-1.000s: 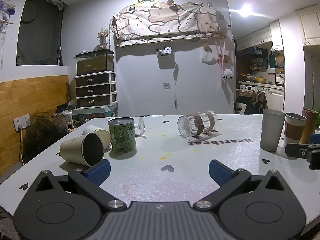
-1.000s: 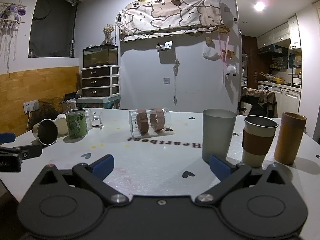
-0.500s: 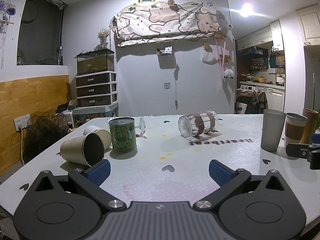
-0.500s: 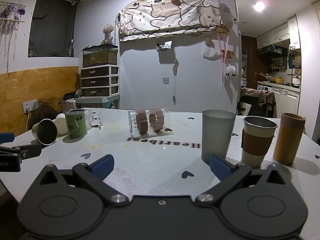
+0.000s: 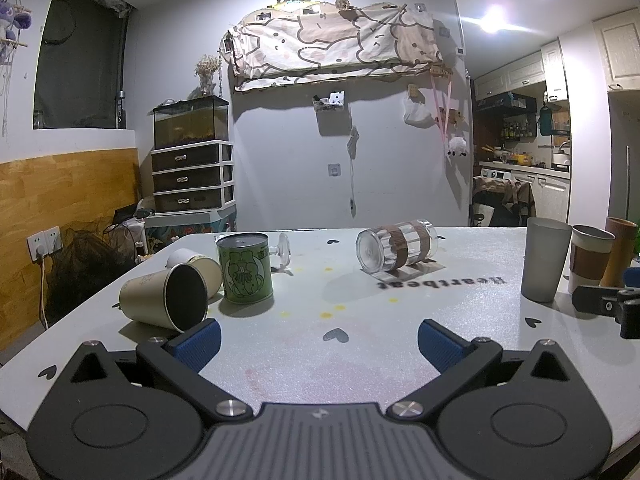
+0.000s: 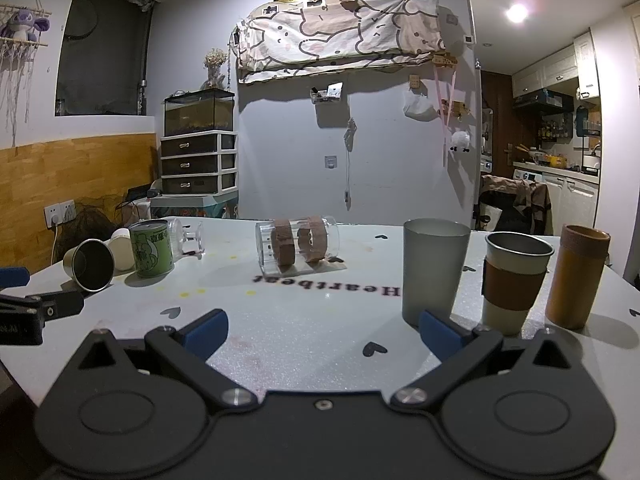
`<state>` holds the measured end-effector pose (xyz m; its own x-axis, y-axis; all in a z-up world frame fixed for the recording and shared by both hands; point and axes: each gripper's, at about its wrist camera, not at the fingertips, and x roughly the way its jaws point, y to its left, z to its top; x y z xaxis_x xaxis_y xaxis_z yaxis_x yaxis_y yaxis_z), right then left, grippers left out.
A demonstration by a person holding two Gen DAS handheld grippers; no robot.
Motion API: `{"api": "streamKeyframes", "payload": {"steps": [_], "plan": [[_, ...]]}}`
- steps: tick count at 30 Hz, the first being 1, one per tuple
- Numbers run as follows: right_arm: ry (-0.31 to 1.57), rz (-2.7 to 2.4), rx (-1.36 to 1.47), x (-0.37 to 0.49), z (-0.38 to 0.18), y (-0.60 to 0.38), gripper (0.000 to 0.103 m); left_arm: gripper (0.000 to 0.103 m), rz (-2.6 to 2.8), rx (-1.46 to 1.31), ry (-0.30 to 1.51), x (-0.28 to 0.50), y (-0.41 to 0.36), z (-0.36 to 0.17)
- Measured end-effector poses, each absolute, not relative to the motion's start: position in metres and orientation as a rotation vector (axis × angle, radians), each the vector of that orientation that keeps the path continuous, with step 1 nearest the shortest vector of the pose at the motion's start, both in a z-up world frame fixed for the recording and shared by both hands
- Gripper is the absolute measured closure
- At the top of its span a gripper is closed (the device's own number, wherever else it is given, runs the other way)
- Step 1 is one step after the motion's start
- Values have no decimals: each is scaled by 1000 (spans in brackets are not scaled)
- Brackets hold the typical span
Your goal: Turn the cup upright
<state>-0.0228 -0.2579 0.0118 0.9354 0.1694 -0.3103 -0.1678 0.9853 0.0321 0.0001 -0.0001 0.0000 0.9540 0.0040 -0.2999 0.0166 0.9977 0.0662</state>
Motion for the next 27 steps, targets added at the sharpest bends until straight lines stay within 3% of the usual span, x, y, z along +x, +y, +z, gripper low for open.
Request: {"api": "streamKeyframes", "payload": {"steps": [27], "plan": [[319,172,10,-21,15,-263,0,0,-16,62,313,4,-1,-6]]}}
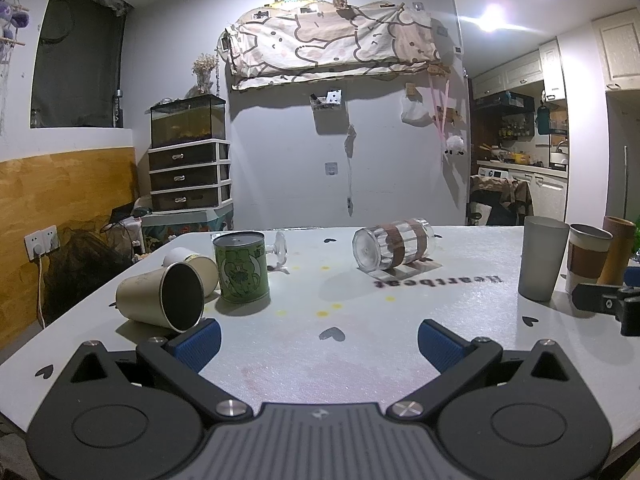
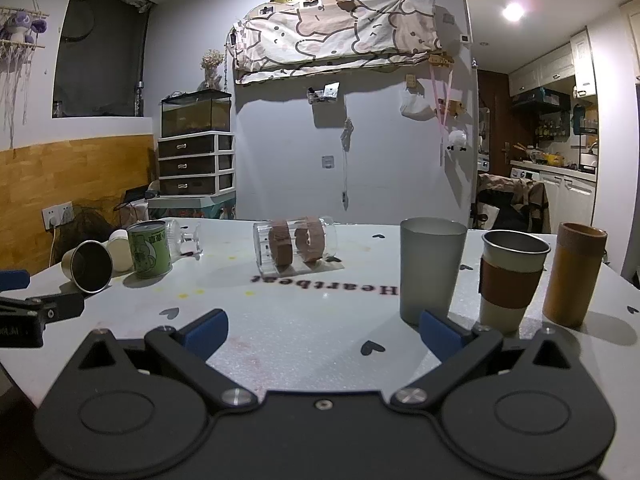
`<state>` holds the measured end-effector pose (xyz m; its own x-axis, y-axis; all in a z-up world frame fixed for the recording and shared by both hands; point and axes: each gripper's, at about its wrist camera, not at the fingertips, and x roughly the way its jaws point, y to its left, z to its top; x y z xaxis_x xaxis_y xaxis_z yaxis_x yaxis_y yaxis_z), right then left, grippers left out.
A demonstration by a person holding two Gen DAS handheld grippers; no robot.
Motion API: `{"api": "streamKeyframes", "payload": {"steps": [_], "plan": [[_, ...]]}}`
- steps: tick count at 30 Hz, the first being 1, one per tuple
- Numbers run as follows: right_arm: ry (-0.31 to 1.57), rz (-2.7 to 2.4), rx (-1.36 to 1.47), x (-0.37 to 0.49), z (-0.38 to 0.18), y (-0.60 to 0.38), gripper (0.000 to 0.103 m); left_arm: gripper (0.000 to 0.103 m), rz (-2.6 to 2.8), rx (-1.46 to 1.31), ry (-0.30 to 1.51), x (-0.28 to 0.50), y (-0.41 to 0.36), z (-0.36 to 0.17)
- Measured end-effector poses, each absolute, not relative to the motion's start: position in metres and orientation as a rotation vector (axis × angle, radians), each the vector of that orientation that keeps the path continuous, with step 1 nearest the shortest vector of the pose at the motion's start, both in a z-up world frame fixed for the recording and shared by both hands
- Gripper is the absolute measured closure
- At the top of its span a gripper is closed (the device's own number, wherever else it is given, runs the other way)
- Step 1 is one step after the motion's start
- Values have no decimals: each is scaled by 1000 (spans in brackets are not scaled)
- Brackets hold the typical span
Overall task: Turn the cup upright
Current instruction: 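Move the left tool down to the lying clear banded glass cup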
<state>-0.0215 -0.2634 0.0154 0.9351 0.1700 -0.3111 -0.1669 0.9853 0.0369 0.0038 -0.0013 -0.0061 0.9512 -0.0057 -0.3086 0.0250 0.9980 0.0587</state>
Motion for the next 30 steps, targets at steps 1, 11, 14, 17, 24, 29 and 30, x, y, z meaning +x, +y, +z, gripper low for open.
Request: {"api": "streamKeyframes", "payload": {"steps": [1,11,14,17,24,29,30], "plan": [[318,172,10,-21,15,-266,0,0,-20,61,315,4,-1,-7],[286,176,32,-27,15,-275,0,0,-123,61,262,31,-1,19],[283,172,39,-29,14,-278,0,1,-173,106,240,53,-8,31],[280,168,53,-31,13,-282,0,1,-237,164,259,87,-20,40],[277,171,52,-30,6,-289,0,1,-389,391,297,180,-59,32],[269,177,46,-22,5,-297,0,1,-426,523,361,238,-76,14],[272,179,53,-20,4,-300,0,1,-429,535,375,253,-79,10]]}}
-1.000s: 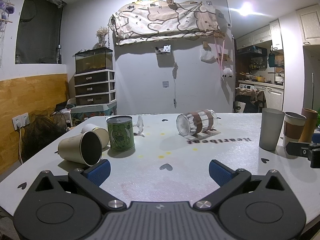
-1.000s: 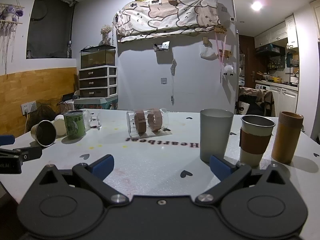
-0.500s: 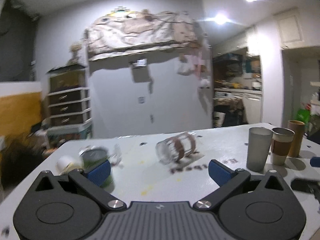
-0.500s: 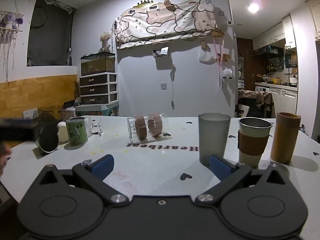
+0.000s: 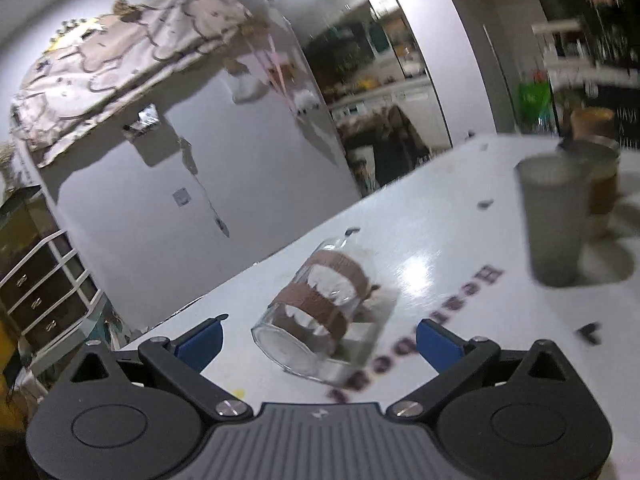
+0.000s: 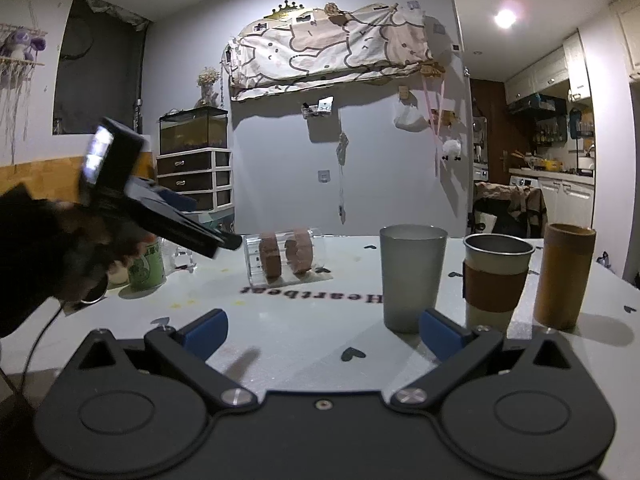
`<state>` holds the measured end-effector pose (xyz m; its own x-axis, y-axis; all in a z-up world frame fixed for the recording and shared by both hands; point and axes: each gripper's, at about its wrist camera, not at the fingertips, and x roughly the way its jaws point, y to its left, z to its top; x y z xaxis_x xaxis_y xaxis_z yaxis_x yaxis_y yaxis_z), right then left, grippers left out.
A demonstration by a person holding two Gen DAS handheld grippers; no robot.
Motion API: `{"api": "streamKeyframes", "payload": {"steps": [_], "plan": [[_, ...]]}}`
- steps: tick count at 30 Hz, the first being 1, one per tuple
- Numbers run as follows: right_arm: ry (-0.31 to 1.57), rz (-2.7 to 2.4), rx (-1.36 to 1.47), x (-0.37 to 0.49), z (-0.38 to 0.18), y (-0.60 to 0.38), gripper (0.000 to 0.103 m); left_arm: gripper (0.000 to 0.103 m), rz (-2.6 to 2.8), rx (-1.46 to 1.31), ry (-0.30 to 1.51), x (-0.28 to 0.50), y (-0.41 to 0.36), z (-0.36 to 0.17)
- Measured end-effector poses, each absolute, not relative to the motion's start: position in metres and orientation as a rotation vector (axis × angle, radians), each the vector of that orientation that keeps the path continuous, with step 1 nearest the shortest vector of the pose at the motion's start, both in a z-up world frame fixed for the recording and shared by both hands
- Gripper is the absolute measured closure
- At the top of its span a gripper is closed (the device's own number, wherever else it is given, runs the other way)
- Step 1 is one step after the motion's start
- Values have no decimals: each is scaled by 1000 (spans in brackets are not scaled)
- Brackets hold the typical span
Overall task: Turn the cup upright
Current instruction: 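Move the left tool down to the lying clear banded glass cup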
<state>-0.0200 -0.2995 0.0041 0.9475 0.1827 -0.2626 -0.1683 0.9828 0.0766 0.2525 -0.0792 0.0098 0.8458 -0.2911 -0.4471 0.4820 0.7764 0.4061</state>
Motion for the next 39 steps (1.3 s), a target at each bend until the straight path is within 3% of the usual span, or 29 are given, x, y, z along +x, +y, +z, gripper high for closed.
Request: {"api": "streamKeyframes", "payload": {"steps": [13,17,27,39], "plan": [[331,155,99,3,-15,-317,0,2,-452,607,543,357,-96,-16],[346,154,103,7,-19,-318,0,15,-430,648,594,367,-97,-28],[346,173,119,5,-19,-319,0,22,-383,626,519,320,-100,-29],[316,190,134,-9,-12,-317,0,23,-379,504,601,194,-97,-20]]}}
